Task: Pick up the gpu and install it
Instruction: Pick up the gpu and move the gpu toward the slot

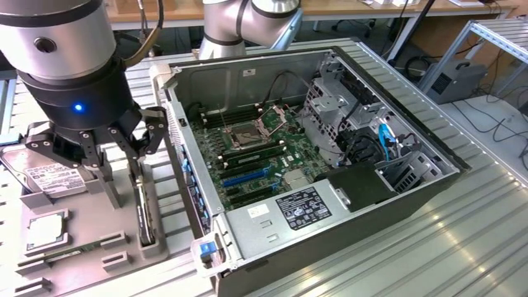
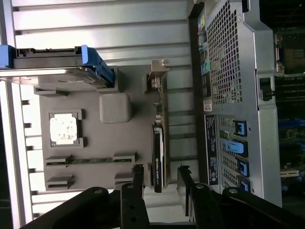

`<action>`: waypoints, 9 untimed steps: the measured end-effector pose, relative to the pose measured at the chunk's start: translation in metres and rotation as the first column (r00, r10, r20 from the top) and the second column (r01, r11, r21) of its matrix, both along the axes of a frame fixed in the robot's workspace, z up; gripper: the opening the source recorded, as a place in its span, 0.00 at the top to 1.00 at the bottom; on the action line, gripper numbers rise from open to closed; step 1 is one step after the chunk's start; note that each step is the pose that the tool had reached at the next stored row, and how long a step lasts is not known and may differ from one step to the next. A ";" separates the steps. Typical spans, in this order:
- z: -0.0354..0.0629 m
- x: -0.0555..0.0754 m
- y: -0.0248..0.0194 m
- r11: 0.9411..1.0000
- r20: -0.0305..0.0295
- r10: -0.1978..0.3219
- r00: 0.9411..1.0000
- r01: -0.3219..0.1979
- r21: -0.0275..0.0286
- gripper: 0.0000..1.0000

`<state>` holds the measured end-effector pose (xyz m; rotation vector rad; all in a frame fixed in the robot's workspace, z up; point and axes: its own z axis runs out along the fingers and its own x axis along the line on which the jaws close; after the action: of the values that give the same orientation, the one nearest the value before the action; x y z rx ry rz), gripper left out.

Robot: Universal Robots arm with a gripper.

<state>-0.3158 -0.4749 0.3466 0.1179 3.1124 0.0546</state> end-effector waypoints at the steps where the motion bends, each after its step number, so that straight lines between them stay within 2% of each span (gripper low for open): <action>1: -0.0021 0.000 0.0000 1.000 0.000 0.000 1.000 0.000 0.000 0.58; 5: -0.0152 0.000 0.0000 1.000 0.000 0.000 1.000 0.000 0.000 0.58; 9: -0.0164 0.000 0.0000 1.000 0.000 0.000 1.000 0.000 0.000 0.58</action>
<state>-0.3160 -0.4750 0.3303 0.1178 3.1125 0.0540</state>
